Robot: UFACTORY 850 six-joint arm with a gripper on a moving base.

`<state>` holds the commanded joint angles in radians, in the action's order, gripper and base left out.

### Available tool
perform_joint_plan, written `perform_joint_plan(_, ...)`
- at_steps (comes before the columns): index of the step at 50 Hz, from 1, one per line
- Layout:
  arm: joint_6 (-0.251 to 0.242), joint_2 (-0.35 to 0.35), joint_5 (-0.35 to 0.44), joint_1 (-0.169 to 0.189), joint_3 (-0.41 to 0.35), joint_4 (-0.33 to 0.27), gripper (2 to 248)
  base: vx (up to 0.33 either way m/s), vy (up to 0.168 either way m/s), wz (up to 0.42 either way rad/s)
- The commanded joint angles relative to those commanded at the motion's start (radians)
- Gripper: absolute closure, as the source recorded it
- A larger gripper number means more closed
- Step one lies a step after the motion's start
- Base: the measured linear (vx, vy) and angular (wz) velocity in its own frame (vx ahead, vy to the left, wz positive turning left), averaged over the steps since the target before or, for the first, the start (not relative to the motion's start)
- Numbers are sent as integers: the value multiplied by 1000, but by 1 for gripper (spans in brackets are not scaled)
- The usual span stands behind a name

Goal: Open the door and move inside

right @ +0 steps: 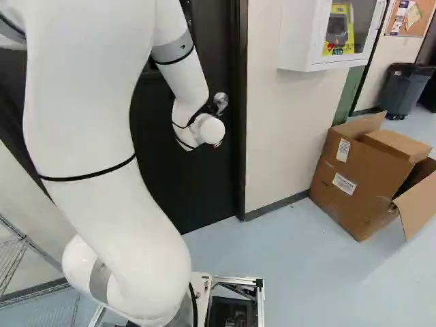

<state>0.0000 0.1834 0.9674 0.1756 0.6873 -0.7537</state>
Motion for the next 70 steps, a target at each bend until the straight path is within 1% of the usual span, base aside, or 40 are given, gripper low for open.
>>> perform_joint_plan(10, 0, -1, 0, 3, -28, 0, 3, 0, 0, 0)
perform_joint_plan(35, 0, -42, 0, 15, -143, 0, 3, 0, 0, 0)
perform_joint_plan(51, 0, -13, 0, 16, -150, 0, 3, 0, 0, 0)
perform_joint_plan(70, 0, -13, 0, 16, -150, 0, 3, 0, 0, 0)
